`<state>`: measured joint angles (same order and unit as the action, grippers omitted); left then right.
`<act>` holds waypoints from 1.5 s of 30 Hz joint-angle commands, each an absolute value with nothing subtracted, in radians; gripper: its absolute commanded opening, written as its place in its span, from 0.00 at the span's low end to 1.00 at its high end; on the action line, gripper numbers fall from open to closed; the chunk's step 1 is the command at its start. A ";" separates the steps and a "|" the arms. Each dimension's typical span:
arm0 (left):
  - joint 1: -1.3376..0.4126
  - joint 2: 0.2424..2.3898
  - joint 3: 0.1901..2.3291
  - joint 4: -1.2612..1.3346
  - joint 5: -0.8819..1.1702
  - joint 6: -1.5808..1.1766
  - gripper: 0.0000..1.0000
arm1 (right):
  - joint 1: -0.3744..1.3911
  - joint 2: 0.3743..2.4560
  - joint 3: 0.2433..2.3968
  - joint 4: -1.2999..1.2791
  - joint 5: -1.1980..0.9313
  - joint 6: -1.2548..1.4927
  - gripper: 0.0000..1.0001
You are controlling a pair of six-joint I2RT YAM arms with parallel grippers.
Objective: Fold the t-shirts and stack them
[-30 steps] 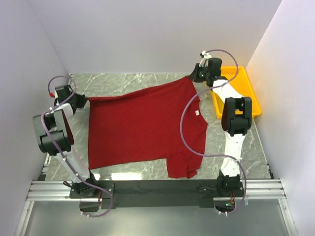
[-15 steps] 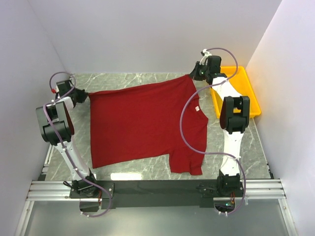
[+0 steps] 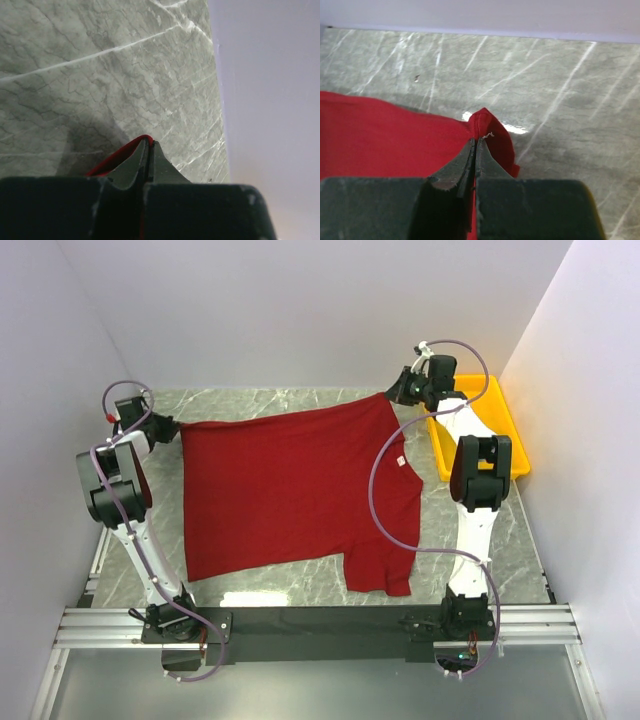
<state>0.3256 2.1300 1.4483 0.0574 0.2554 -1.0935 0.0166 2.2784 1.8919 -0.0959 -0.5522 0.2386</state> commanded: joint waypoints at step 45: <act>0.350 2.160 1.552 0.048 0.437 -0.960 0.01 | 0.049 2.278 1.967 -0.207 -0.606 -0.564 0.00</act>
<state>0.3462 2.1448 1.5074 0.0467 0.4469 -0.9768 0.0643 2.3493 1.9995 -0.3252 -0.5549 -0.5186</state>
